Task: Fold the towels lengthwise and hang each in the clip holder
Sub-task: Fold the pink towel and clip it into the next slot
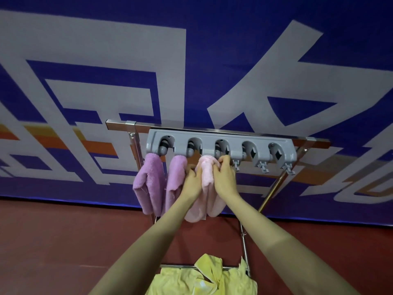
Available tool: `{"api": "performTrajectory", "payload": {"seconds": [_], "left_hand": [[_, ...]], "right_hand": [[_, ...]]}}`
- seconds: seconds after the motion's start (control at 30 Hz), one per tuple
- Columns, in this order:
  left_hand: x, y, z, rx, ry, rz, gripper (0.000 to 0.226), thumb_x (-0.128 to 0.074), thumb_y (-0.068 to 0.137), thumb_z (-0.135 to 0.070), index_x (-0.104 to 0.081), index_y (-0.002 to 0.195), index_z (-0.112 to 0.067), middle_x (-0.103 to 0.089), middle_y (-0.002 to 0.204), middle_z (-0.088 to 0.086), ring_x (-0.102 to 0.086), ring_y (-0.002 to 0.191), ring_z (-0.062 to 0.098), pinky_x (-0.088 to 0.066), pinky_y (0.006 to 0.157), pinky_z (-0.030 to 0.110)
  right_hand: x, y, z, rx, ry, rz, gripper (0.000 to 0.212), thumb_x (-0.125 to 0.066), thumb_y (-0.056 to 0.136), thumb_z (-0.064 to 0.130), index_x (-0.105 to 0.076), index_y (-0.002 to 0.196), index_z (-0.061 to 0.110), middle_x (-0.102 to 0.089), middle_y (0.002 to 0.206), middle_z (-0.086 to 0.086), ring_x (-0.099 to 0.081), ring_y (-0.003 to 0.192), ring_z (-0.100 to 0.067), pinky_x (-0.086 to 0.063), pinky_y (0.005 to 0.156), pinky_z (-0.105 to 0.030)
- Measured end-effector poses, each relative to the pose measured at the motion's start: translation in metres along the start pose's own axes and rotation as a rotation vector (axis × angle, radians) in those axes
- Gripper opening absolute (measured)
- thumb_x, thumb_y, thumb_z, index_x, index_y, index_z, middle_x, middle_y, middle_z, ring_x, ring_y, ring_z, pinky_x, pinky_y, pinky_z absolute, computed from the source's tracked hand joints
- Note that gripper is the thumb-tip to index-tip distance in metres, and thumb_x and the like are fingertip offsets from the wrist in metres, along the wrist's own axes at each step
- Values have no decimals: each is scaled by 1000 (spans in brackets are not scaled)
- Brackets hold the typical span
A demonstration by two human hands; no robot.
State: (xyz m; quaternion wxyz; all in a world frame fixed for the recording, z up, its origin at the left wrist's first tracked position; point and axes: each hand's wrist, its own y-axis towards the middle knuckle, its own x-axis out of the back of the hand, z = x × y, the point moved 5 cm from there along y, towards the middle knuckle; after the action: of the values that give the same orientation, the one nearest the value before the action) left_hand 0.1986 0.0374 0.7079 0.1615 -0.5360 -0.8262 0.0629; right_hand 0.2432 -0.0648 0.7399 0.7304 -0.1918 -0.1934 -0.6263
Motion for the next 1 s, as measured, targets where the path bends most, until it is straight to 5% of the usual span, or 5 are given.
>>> {"api": "performTrajectory", "payload": {"seconds": [0.2,0.33,0.47,0.63,1.0], "left_hand": [[4,-7,7,51,126,11,28,-43,98,-13,-50,120,3,-58,122,23,-55,113,37,-45,97,41],[1,-11,11,-22,224,164,30,-41,99,-20,-58,115,-1,-65,115,17,-59,111,31,-45,100,45],[18,-28,22,-11,194,151,33,-42,99,-23,-56,127,-13,-60,130,9,-53,120,22,-39,108,38],[40,-63,35,-17,155,-4,40,-43,100,-18,-47,139,-12,-48,142,3,-42,132,17,-26,96,13],[46,-147,32,-35,-276,-60,31,-38,101,-10,-58,122,-1,-66,114,11,-63,98,16,-48,76,21]], "right_hand": [[3,-10,-19,-134,-59,70,27,-42,97,28,-52,79,10,-59,81,-8,-56,79,-26,-37,54,-27],[-1,-23,-27,-206,39,165,30,-41,96,21,-63,99,3,-67,95,-15,-60,85,-24,-48,69,-32],[2,-37,-39,-251,112,189,30,-44,93,17,-66,111,9,-69,105,-11,-63,99,-25,-51,85,-37],[12,-54,-55,-347,227,200,21,-52,90,16,-70,89,5,-70,95,-17,-66,97,-28,-50,84,-36],[61,-125,-55,-282,549,364,24,-50,95,16,-66,108,2,-71,107,-16,-67,102,-26,-51,92,-36]]}}
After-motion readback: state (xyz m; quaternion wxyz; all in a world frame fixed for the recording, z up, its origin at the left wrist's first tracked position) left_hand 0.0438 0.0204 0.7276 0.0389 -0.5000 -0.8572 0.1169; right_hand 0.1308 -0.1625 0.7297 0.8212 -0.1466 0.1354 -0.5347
